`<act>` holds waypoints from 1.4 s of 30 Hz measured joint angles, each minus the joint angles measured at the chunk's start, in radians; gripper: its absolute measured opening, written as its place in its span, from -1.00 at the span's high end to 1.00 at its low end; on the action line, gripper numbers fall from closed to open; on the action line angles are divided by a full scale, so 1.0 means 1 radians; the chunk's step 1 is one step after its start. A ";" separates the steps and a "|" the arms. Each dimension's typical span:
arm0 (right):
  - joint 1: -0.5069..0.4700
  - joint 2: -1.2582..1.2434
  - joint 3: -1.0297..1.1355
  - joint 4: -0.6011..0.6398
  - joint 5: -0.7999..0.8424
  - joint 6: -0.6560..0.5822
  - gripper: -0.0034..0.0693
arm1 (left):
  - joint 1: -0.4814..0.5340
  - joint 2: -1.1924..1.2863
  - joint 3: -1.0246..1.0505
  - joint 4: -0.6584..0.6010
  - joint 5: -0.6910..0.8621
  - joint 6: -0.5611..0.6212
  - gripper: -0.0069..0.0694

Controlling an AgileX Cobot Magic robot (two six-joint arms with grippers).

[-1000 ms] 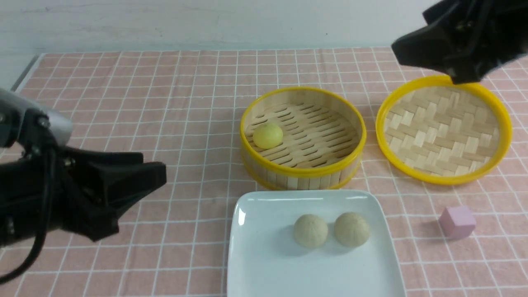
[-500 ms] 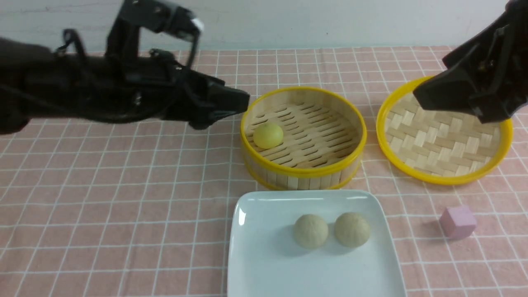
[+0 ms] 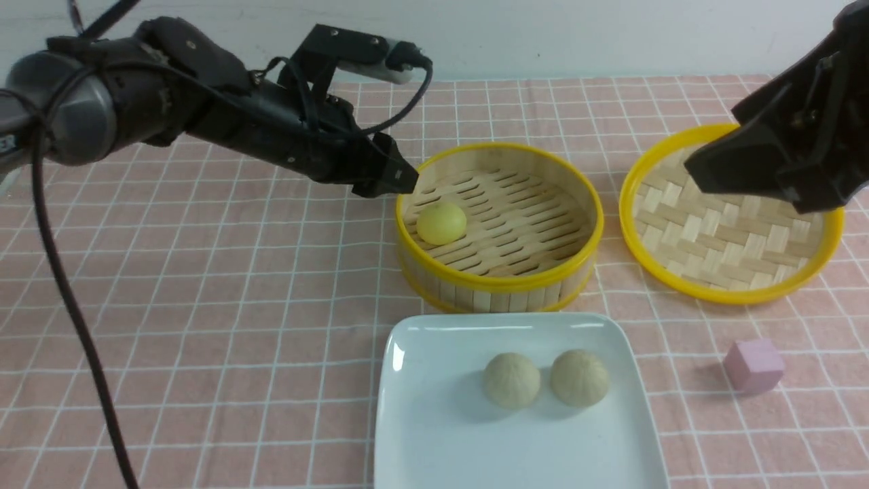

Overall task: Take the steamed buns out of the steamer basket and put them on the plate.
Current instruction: Use the left arm to grab the steamed stuffed bun that is closest to it, then use the left arm to put the steamed stuffed bun into the plate

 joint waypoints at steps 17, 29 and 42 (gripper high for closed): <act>0.000 0.000 0.000 0.000 0.024 0.000 -0.40 | -0.132 0.159 -0.013 0.154 -0.286 0.157 -0.41; 0.000 0.000 0.000 0.000 0.028 0.000 -0.38 | -0.139 0.175 -0.017 0.143 -0.301 0.154 0.66; 0.000 0.000 0.000 0.004 0.027 0.000 -0.25 | -0.131 -0.133 -0.012 0.112 -0.197 0.106 0.76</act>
